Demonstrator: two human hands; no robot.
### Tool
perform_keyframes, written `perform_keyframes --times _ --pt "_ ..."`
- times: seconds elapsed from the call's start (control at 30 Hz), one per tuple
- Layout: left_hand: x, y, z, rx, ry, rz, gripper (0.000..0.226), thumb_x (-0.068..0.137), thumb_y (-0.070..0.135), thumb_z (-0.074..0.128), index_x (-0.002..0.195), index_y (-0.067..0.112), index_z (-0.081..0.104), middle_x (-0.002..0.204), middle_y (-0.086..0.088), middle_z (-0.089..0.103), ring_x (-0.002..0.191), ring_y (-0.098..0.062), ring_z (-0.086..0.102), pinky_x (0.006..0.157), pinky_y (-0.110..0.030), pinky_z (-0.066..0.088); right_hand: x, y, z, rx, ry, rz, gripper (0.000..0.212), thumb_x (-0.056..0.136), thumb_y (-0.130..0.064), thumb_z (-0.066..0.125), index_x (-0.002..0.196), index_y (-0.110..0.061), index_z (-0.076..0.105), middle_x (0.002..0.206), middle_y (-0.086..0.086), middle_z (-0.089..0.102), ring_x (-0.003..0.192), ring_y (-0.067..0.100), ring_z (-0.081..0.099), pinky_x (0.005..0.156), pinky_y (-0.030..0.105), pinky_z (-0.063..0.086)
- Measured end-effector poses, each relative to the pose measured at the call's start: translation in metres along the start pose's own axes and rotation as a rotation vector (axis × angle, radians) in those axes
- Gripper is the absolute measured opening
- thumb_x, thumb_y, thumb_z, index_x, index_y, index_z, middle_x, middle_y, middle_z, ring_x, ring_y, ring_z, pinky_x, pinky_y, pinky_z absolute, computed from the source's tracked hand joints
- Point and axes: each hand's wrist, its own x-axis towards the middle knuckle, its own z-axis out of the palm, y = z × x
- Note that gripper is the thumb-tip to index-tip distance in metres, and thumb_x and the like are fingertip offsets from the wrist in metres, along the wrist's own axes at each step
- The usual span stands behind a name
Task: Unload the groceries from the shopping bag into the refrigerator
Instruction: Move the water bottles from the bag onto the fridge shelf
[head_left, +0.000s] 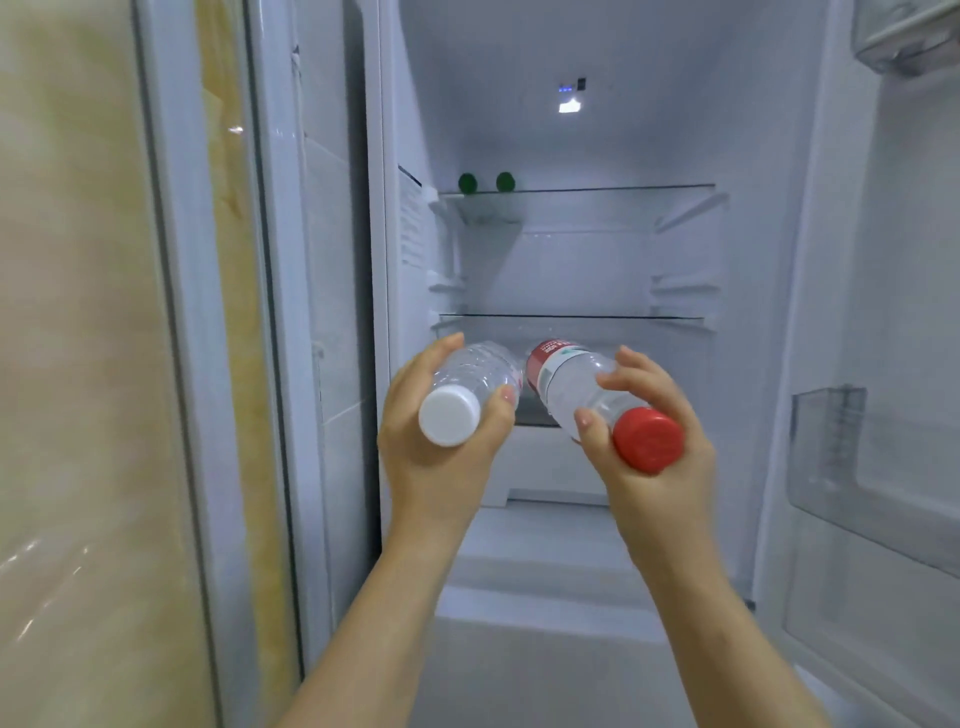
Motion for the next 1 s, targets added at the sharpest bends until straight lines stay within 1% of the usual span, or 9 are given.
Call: perform_keyframes --times 0.13,0.2,0.27,0.37,0.53,0.6,0.73,0.87,1.0 --pt "0.039 -0.008 0.041 -0.042 0.044 0.102 0.047 0.06 0.046 0.067 0.105 0.043 0.053 0.108 0.025 0.056 0.101 0.014 0.051 0.086 -0.006 0.043 0.053 0.024 -0.002 0.037 0.003 -0.112 0.021 0.071 -0.028 0.063 0.092 -0.026 0.059 0.122 -0.005 0.056 0.116 -0.003 0.052 0.095 0.009 0.036" --pt "0.054 -0.011 0.06 -0.093 0.071 0.142 0.046 0.062 0.038 0.07 0.104 0.041 0.052 0.108 0.024 0.055 0.099 0.017 0.051 0.079 -0.001 0.04 0.077 0.033 -0.002 0.05 -0.003 -0.172 0.022 0.072 -0.027 0.063 0.093 -0.024 0.058 0.122 -0.002 0.055 0.115 -0.005 0.051 0.095 0.008 0.035" --pt "0.068 -0.014 0.077 -0.1 0.095 0.215 0.046 0.063 0.039 0.069 0.104 0.041 0.05 0.106 0.026 0.054 0.1 0.018 0.05 0.079 0.0 0.039 0.096 0.041 0.0 0.056 0.001 -0.223 0.022 0.073 -0.025 0.063 0.094 -0.024 0.057 0.123 0.001 0.054 0.116 -0.005 0.05 0.094 0.008 0.035" --pt "0.087 -0.022 0.096 -0.102 0.114 0.292 0.045 0.065 0.042 0.063 0.107 0.041 0.049 0.106 0.028 0.054 0.103 0.012 0.052 0.085 -0.006 0.041 0.119 0.053 0.002 0.044 0.026 -0.283 0.022 0.074 -0.025 0.063 0.096 -0.023 0.056 0.125 0.008 0.054 0.117 -0.006 0.049 0.094 0.008 0.035" --pt "0.119 -0.034 0.119 -0.113 0.141 0.374 0.046 0.068 0.042 0.065 0.11 0.044 0.048 0.11 0.024 0.056 0.109 -0.004 0.055 0.092 -0.031 0.05 0.151 0.074 0.012 0.066 0.064 -0.339 0.019 0.074 -0.028 0.063 0.092 -0.028 0.058 0.126 0.004 0.053 0.118 -0.003 0.049 0.095 0.009 0.037" --pt "0.134 -0.037 0.126 -0.13 0.139 0.394 0.045 0.068 0.041 0.065 0.109 0.044 0.048 0.111 0.022 0.055 0.109 -0.007 0.055 0.092 -0.032 0.05 0.162 0.081 0.021 0.06 0.079 -0.377 0.019 0.074 -0.026 0.063 0.092 -0.028 0.057 0.126 0.007 0.053 0.116 -0.005 0.049 0.094 0.007 0.036" --pt "0.167 -0.04 0.14 -0.167 0.133 0.414 0.045 0.066 0.043 0.064 0.107 0.043 0.048 0.109 0.023 0.054 0.104 -0.006 0.055 0.088 -0.026 0.051 0.189 0.094 0.036 0.026 0.092 -0.443 0.026 0.074 -0.024 0.064 0.098 -0.024 0.056 0.125 0.009 0.052 0.115 -0.008 0.048 0.091 0.004 0.036" --pt "0.206 -0.053 0.15 -0.215 0.129 0.388 0.044 0.062 0.045 0.064 0.103 0.047 0.049 0.11 0.014 0.058 0.107 -0.02 0.057 0.09 -0.044 0.049 0.219 0.106 0.05 0.014 0.097 -0.495 0.024 0.073 -0.024 0.064 0.097 -0.021 0.057 0.122 0.006 0.052 0.11 -0.013 0.048 0.089 0.002 0.036" --pt "0.241 -0.067 0.158 -0.232 0.084 0.39 0.043 0.06 0.048 0.063 0.101 0.049 0.049 0.111 0.013 0.058 0.109 -0.018 0.056 0.093 -0.043 0.048 0.249 0.12 0.064 0.012 0.093 -0.502 0.023 0.072 -0.026 0.065 0.094 -0.026 0.058 0.12 -0.001 0.053 0.11 -0.013 0.049 0.09 0.005 0.036"
